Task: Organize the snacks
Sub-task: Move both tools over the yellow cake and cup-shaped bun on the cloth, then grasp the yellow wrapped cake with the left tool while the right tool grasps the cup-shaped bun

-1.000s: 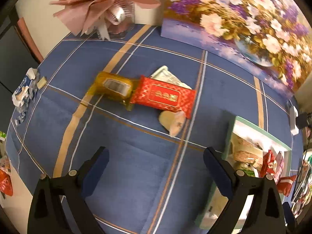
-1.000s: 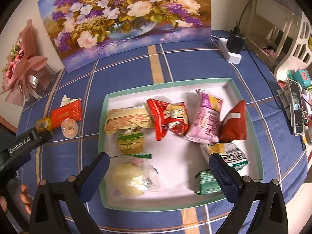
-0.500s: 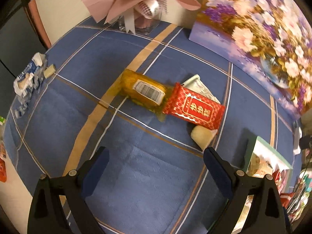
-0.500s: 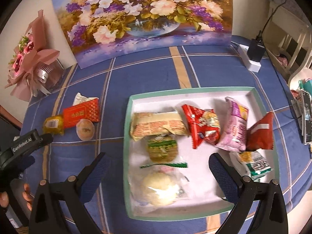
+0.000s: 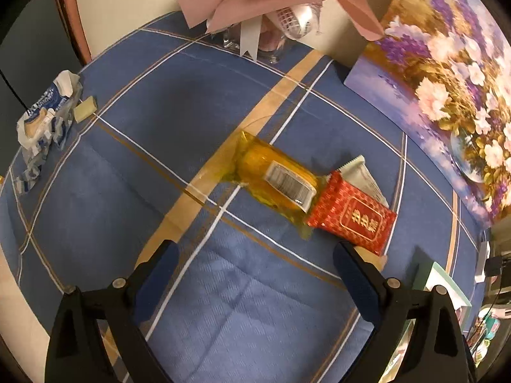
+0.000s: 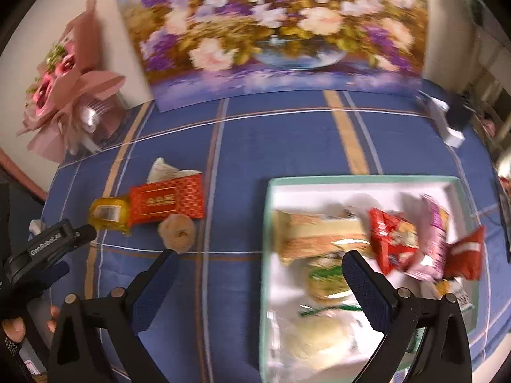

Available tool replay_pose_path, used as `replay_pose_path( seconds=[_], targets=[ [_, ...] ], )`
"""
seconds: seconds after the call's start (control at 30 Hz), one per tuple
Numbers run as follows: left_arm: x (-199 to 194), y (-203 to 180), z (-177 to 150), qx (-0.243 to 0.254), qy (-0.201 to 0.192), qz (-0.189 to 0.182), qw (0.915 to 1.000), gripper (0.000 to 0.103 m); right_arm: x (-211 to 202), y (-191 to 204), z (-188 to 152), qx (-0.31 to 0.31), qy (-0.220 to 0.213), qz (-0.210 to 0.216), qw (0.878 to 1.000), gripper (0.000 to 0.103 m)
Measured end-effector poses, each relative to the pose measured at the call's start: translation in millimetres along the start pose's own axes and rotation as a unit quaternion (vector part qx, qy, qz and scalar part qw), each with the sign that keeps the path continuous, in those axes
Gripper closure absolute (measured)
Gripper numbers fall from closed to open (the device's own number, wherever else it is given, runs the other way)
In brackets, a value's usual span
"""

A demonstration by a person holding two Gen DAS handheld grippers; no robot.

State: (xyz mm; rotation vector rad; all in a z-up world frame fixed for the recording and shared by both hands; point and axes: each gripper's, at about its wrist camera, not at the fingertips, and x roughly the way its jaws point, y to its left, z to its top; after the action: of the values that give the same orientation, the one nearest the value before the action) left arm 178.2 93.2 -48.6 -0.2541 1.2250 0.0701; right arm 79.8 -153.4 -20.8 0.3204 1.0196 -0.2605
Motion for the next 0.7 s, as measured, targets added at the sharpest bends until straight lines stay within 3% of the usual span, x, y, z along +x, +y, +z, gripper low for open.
replay_pose_path(
  seconds=[0.2, 0.33, 0.47, 0.7],
  targets=[
    [22.3, 7.9, 12.3, -0.015, 0.033, -0.020, 0.9992, 0.006, 25.5, 30.6, 3.0, -0.027, 0.018, 0.017, 0.999, 0.000],
    [24.5, 2.8, 25.4, 0.023, 0.015, -0.007, 0.9996, 0.006, 44.6, 43.2, 5.8, -0.037, 0.032, 0.016, 0.999, 0.000],
    [29.1, 0.7, 45.4, 0.055, 0.008, -0.017, 0.9983, 0.006, 61.1, 55.3, 8.6, -0.042, 0.042, 0.021, 0.998, 0.000],
    [47.3, -15.8, 62.4, 0.137, 0.012, -0.003, 0.9905, 0.006, 88.2, 75.4, 6.3, -0.051, 0.057, 0.012, 0.997, 0.001]
  ],
)
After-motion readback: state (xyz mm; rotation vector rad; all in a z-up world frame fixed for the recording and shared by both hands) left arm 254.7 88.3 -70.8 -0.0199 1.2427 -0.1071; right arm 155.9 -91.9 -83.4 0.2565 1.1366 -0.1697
